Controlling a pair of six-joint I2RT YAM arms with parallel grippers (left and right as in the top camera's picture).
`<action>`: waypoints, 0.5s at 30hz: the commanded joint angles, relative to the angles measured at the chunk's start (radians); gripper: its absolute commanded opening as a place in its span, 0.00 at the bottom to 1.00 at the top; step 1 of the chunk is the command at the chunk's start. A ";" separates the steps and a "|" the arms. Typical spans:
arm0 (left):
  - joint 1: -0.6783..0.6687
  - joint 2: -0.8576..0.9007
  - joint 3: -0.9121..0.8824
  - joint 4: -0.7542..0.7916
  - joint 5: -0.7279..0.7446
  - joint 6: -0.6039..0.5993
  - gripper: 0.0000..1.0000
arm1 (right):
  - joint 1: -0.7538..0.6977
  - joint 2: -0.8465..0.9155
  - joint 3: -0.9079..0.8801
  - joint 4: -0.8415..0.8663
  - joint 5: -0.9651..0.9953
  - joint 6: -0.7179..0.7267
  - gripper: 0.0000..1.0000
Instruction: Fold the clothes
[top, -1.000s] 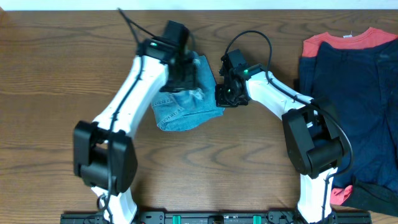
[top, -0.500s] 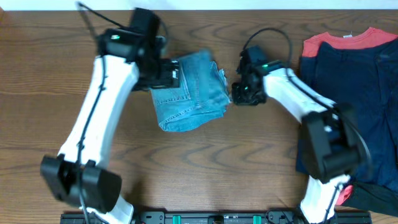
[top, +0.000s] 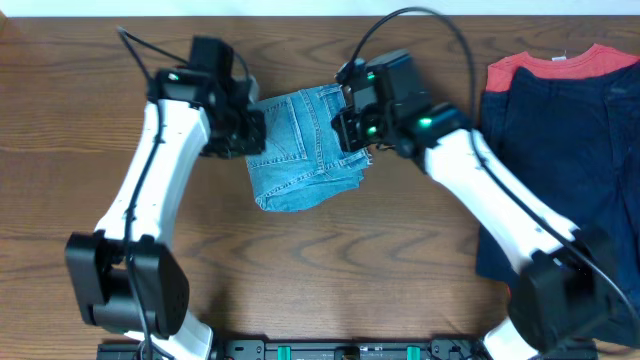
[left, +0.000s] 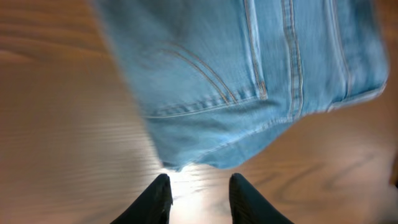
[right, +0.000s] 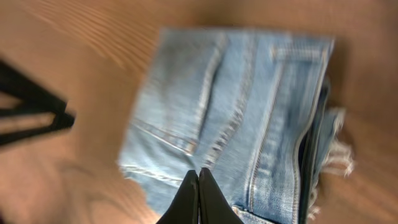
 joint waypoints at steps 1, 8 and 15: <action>-0.002 0.040 -0.128 0.062 0.110 0.044 0.30 | -0.003 0.134 -0.005 -0.033 0.116 0.150 0.01; -0.002 0.060 -0.346 0.238 0.180 0.040 0.31 | -0.032 0.352 -0.005 -0.074 0.088 0.247 0.01; -0.002 0.061 -0.457 0.390 0.092 -0.007 0.30 | -0.040 0.309 -0.005 -0.095 0.014 0.174 0.01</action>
